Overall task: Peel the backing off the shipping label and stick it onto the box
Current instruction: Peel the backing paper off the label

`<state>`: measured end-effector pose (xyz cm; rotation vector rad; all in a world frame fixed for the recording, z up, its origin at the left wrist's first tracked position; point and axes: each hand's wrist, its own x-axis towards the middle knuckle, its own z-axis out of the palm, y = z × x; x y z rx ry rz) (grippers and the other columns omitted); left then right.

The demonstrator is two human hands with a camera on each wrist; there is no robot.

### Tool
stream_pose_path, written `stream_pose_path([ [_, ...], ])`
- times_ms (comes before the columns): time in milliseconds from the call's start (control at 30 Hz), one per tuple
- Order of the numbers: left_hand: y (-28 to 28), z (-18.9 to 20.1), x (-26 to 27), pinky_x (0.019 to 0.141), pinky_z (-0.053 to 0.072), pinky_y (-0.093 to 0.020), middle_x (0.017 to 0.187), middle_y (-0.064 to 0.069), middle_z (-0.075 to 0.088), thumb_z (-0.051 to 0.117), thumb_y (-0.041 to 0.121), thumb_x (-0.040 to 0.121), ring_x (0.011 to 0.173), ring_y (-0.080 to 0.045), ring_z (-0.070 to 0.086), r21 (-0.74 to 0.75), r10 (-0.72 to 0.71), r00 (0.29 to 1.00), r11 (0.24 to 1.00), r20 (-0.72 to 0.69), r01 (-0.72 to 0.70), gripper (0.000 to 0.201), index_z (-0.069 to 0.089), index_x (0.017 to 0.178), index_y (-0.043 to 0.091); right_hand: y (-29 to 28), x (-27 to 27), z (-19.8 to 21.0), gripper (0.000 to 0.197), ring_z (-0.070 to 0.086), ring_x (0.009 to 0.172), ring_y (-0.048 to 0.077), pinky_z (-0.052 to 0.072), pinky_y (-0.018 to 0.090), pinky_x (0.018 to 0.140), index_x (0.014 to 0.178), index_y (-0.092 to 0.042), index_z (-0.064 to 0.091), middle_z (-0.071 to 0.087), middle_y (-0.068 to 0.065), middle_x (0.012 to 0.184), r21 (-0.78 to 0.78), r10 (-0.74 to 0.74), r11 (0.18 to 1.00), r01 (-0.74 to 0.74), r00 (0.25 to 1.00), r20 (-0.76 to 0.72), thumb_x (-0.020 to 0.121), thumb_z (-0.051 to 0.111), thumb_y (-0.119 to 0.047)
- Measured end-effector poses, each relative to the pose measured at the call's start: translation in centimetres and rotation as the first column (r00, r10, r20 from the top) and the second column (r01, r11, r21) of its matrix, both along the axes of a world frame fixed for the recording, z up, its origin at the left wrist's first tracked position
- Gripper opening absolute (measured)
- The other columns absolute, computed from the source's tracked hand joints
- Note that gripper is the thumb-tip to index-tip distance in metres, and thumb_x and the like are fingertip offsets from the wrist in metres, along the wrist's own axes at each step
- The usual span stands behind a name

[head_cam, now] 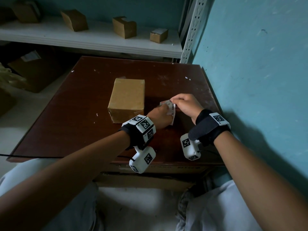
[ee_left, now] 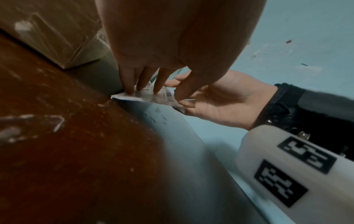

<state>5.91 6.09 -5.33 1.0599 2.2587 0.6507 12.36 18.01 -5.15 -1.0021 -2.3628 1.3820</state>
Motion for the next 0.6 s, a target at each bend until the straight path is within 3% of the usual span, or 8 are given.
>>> stream_pose_path([
  [200, 0.3, 0.9, 0.0, 0.079, 0.039, -0.027, 0.122, -0.009, 0.056, 0.051, 0.020, 0.094, 0.110, -0.025, 0.056, 0.126, 0.012, 1.000, 0.992, -0.008, -0.010, 0.037, 0.045, 0.129, 0.008, -0.1, 0.2, 1.0, 0.022, 0.061, 0.103, 0.013, 0.046, 0.021, 0.076, 0.105, -0.013, 0.073, 0.070, 0.000, 0.108, 0.021, -0.042, 0.999, 0.043, 0.998, -0.047, 0.096, 0.055, -0.022],
  [333, 0.2, 1.2, -0.8, 0.089, 0.050, -0.035, 0.120, -0.006, 0.061, 0.061, 0.028, 0.088, 0.108, -0.023, 0.059, 0.193, 0.025, 0.999, 0.981, -0.039, -0.017, 0.040, 0.052, 0.124, 0.013, -0.2, 0.1, 1.9, 0.020, 0.062, 0.106, 0.015, 0.051, 0.032, 0.092, 0.103, -0.017, 0.073, 0.070, -0.003, 0.106, 0.060, -0.051, 0.997, 0.056, 0.996, -0.075, 0.095, 0.057, -0.025],
  [400, 0.0, 1.6, -1.2, 0.089, 0.053, -0.039, 0.113, -0.004, 0.065, 0.064, 0.029, 0.086, 0.103, -0.021, 0.062, 0.252, 0.046, 0.998, 0.967, -0.054, -0.031, 0.035, 0.057, 0.117, 0.015, -0.4, -0.1, 2.6, 0.019, 0.064, 0.103, 0.015, 0.053, 0.035, 0.092, 0.102, -0.019, 0.073, 0.070, -0.002, 0.104, 0.042, -0.062, 0.997, 0.066, 0.992, -0.108, 0.095, 0.057, -0.026],
  [500, -0.2, 2.7, -1.7, 0.083, 0.054, -0.037, 0.101, -0.005, 0.069, 0.064, 0.026, 0.086, 0.094, -0.019, 0.065, 0.389, 0.103, 0.992, 0.919, -0.076, -0.065, 0.025, 0.063, 0.106, 0.012, -1.3, -0.2, 4.1, 0.020, 0.064, 0.100, 0.011, 0.054, 0.023, 0.077, 0.104, -0.018, 0.073, 0.070, -0.002, 0.105, 0.043, -0.058, 0.997, 0.068, 0.979, -0.197, 0.097, 0.055, -0.024],
  [600, -0.7, 4.0, -2.7, 0.072, 0.049, -0.027, 0.093, -0.005, 0.070, 0.062, 0.024, 0.088, 0.086, -0.018, 0.064, 0.483, 0.167, 0.983, 0.869, -0.079, -0.109, 0.016, 0.069, 0.096, 0.011, -2.1, -0.3, 5.2, 0.025, 0.062, 0.098, 0.004, 0.050, 0.013, 0.073, 0.117, -0.020, 0.068, 0.068, -0.004, 0.106, 0.067, -0.027, 0.997, 0.048, 0.957, -0.290, 0.100, 0.051, -0.024],
])
